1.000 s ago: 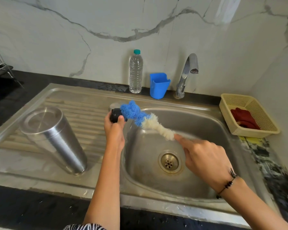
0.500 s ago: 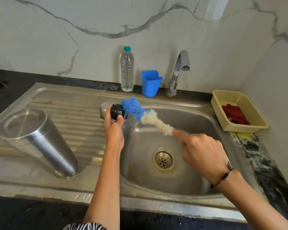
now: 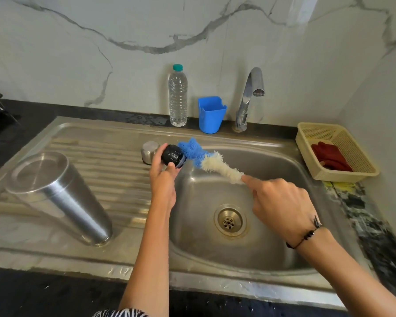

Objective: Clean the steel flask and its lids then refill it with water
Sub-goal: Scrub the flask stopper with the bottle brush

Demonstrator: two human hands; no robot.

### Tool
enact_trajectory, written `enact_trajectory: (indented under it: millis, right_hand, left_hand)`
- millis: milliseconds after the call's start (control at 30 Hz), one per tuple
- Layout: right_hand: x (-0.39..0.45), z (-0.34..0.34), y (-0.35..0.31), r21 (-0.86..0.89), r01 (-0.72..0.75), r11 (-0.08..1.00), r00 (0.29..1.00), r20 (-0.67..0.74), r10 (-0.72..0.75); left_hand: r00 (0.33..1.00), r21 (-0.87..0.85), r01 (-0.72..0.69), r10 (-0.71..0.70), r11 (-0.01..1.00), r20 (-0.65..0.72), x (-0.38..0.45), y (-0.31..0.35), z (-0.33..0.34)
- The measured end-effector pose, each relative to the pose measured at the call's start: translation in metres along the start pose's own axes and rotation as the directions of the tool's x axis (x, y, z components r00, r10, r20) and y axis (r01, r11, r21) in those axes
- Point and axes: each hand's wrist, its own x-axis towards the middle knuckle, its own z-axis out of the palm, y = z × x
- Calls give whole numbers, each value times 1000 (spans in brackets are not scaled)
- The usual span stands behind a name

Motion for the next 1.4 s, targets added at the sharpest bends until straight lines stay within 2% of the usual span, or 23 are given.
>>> enact_trajectory:
  millis: [133,233,333,467,567,733,900,1067,1133,1333,1400]
  right_hand:
    - [-4,-2,-4,-24,14,1000,1000,-16,-15]
    - [-11,-4,-6,-31,14,999,1000,-10,-14]
    - [-12,-2,-8,-35,-2,999,1000,4,3]
    - [-20,-6,-13,-47,-13,999,1000,14,14]
    - [-29,-8,-15,-55,-4,999,999,36,6]
    - [-21,-3,-17,-72,-53,996,998,42,56]
    - [-34,-7,-17,-75,-54,996,998,28,57]
    - [-32,-6,-22,-86,-56,995,997,46,60]
    - [-32,-7,-20,-76,-63,995,997,47,67]
    - [-35,-16,-10,80,-106,991,993,-41,109]
    - [-35,-13,-13,158,-45,986,991,-121,64]
  left_hand:
    - [997,-127,57,-63,990,-47,2,1,-1]
    - [995,-236,93,-100,967,-19,8,-3,-7]
    - [995,-231,94,-95,968,7,7,-7,-1]
    - [980,-203,76,-110,976,-163,6,-13,1]
    - [973,-261,64,-118,963,-200,9,-12,-3]
    - [982,-290,112,-150,951,-114,6,-8,3]
    - [966,-358,142,-208,923,-153,13,-6,-8]
    - [985,-308,172,-170,936,34,9,-2,-4]
    - [986,-282,166,-157,945,53,6,1,-1]
    - [970,-376,221,-243,900,-10,11,-1,-7]
    - [969,-366,229,-245,902,2,10,0,-3]
